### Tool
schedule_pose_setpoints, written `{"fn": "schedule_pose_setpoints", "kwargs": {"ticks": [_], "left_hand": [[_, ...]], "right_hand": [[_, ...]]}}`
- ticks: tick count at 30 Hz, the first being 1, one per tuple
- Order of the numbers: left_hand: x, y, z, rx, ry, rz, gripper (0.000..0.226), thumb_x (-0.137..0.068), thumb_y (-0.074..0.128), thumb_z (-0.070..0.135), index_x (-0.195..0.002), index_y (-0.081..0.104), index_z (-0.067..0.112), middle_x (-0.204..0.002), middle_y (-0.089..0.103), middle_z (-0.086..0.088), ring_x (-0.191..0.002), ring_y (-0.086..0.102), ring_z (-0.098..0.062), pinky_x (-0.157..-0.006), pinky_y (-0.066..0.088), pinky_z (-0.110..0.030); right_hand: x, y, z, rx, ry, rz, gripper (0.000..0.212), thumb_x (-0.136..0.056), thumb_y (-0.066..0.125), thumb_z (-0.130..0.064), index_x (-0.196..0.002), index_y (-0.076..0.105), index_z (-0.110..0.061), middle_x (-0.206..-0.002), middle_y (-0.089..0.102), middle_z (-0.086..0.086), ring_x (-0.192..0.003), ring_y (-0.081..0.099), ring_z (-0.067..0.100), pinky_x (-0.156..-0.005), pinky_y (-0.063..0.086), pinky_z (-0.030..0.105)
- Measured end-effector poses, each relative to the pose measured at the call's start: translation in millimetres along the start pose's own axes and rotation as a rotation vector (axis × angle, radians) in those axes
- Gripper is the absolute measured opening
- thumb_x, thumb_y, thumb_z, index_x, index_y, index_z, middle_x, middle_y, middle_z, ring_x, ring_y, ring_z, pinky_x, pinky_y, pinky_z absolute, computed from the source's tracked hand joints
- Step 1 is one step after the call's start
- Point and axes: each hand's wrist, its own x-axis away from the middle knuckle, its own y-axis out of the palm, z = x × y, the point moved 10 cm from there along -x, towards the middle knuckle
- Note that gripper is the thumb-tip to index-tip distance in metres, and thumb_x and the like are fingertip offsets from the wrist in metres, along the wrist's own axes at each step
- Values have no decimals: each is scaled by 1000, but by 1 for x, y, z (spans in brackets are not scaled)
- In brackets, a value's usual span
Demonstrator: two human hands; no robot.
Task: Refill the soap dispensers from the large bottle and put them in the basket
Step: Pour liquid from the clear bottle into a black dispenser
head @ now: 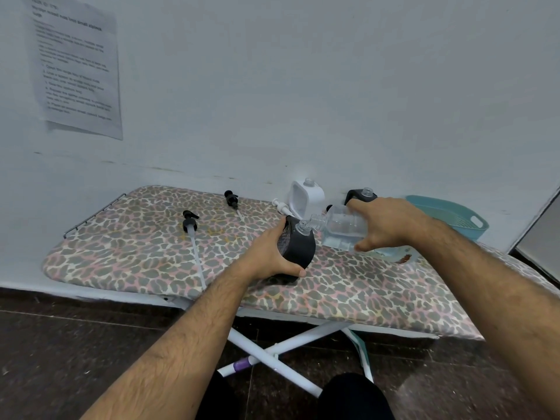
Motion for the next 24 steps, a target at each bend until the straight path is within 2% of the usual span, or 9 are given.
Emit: {"fn": "schedule_pose_setpoints", "kwargs": {"ticks": [7,20,24], "left_hand": [[-1,1,-3,1,-12,-1,133,-59,96,36,-161,12,23,-156,38,0,-143,38,-21,-118,33,-46],[-1,2,-4,23,-8,-6,131,-57,96,37,-160,16,23,-152,43,0,-139,42,-21,-117,36,-47],[-1,2,-5,20,-10,-7,132,-57,96,39,-160,15,24,-154,41,0,-141,40,-21,-117,34,-47]], "right_hand": [[0,-2,0,14,2,4,79,-68,72,-64,-132,38,-32,-69,38,-20,-68,46,11,-48,25,24],[-2,0,0,9,6,0,79,-68,72,-65,-131,37,-33,-69,39,-20,-65,44,8,-48,27,24],[-3,1,0,16,-1,-1,78,-68,71,-65,-131,37,-33,-73,41,-19,-70,48,11,-51,31,26]]}}
